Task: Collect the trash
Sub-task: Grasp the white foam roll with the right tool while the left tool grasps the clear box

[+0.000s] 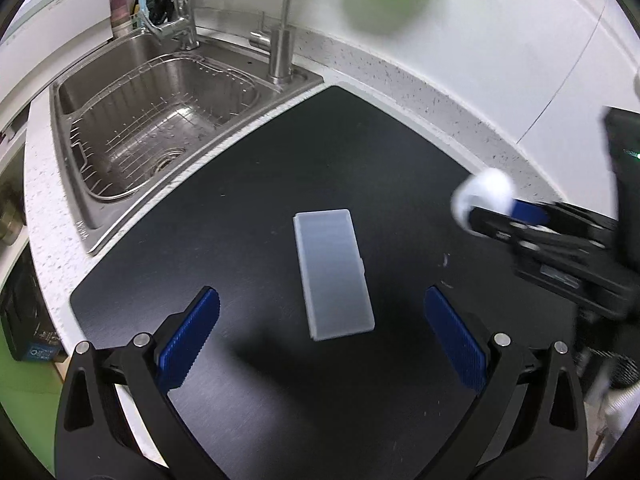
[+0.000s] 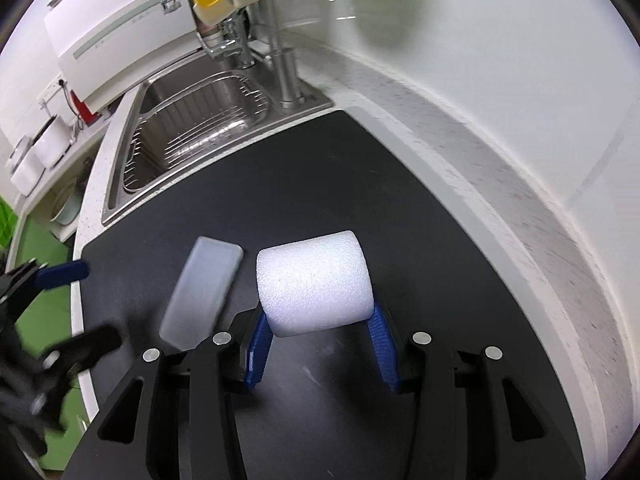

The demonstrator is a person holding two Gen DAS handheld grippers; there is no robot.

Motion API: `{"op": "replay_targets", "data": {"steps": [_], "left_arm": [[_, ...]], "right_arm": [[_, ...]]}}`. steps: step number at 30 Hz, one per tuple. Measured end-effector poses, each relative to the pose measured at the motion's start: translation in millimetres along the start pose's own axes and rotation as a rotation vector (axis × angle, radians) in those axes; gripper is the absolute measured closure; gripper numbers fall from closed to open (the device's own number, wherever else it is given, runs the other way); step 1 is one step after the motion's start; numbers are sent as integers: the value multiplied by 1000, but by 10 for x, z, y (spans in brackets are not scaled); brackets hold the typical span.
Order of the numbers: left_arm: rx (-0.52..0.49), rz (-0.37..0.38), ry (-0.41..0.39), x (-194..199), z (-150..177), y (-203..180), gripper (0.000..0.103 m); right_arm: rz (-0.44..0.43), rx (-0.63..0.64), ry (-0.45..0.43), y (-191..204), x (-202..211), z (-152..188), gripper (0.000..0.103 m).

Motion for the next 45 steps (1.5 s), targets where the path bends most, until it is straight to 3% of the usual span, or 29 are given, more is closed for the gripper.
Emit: {"op": "replay_targets", "data": {"steps": [15, 19, 22, 24, 26, 30, 37, 45], "left_arm": [[36, -158, 35, -668, -92, -39, 3], [42, -185, 51, -765, -52, -1, 22], [29, -200, 46, -775, -56, -13, 26], [23, -202, 41, -763, -51, -28, 35], [16, -203, 37, -747, -74, -36, 52], [11, -181, 45, -739, -58, -50, 52], [-16, -150, 21, -518, -16, -44, 52], [-16, -155, -58, 227, 213, 394, 52]], "right_arm": [[-1, -48, -16, -379, 149, 179, 59], [-6, -50, -15, -377, 135, 166, 59], [-9, -49, -18, -374, 139, 170, 59], [-9, -50, -20, -373, 149, 184, 59], [-10, -50, -22, -357, 160, 186, 59], [-7, -47, -28, -336, 207, 195, 59], [5, -40, -47, -207, 356, 203, 59], [-39, 53, -74, 606, 572, 243, 59]]}}
Point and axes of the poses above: each gripper's, at about its wrist camera, not at the fingertips, and x roughly against the way its jaws point, y to its left, z to its underside, the point moved 10 cm from there along -x, roughly the way its jaws point, and after that the axes turned 7 degrees about y, right-handed, at the moved point
